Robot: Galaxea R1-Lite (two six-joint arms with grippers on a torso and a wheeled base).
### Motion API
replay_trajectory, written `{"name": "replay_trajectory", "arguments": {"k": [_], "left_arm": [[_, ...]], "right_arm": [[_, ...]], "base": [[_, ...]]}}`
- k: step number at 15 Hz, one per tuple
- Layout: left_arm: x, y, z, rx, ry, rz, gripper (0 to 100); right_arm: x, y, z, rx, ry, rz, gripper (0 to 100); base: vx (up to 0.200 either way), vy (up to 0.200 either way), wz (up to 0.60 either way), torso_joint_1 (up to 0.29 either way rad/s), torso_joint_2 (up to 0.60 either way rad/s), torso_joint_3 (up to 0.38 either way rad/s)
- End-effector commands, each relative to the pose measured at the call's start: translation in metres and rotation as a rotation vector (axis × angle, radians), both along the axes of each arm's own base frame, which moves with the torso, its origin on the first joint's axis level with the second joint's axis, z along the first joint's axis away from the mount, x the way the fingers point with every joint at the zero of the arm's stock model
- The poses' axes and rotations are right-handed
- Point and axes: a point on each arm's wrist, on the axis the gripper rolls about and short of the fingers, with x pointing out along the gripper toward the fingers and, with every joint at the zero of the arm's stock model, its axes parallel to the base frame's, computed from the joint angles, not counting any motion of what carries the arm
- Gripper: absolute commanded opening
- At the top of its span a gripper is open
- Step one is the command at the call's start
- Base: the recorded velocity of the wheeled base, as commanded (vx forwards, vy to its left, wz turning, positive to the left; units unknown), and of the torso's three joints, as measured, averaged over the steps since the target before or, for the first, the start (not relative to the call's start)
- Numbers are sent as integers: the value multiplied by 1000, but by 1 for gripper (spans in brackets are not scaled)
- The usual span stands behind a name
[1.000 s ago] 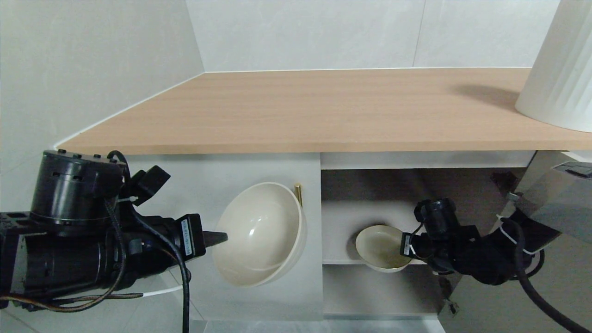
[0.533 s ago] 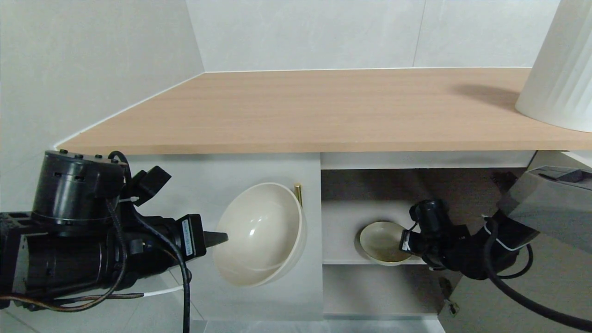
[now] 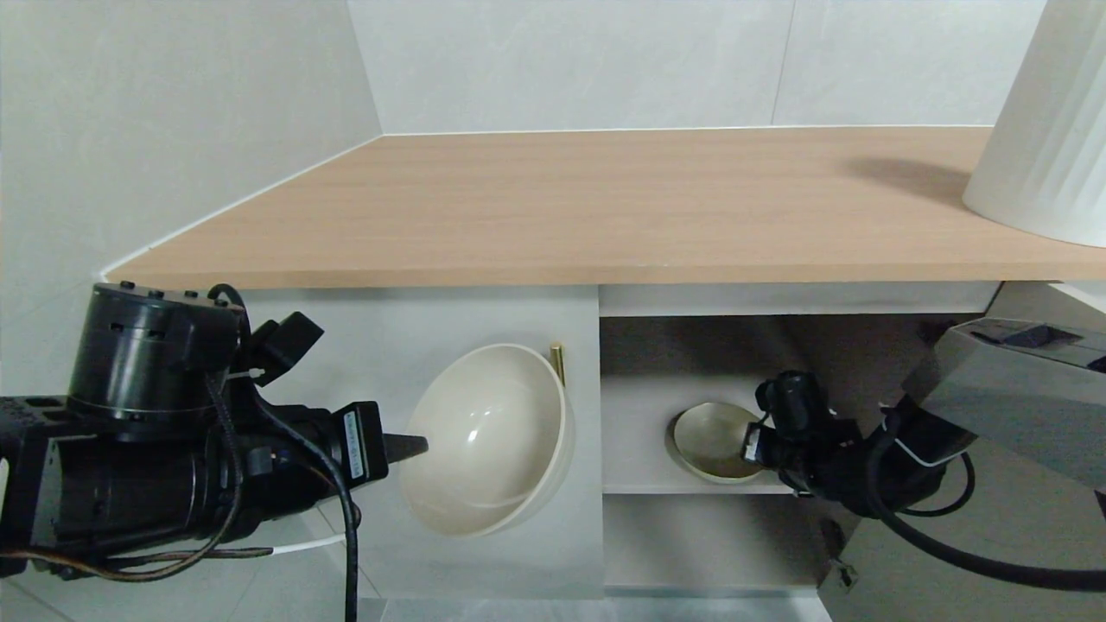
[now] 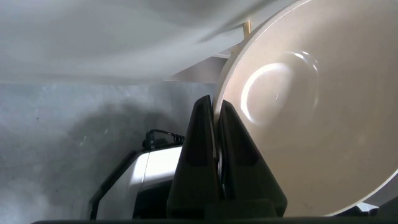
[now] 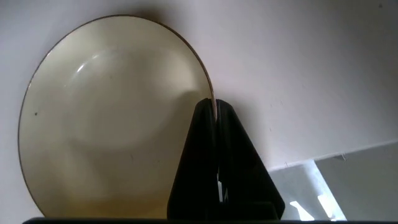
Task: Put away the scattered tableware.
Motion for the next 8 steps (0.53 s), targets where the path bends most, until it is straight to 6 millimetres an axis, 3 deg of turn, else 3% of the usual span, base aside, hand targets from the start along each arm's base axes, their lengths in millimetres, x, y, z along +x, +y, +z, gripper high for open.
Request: {"name": "replay_trajectory", "arguments": {"k": [1, 8], "left_arm": [[1, 0, -1, 0, 3, -2, 0], [4, -4, -6, 0, 30, -22, 0]], "right_arm": [[3, 1, -6, -6, 5, -4, 0], [6, 1, -3, -2, -27, -5, 0]], "base": [[0, 0, 0, 0, 0, 0], [0, 0, 0, 0, 0, 0]]}}
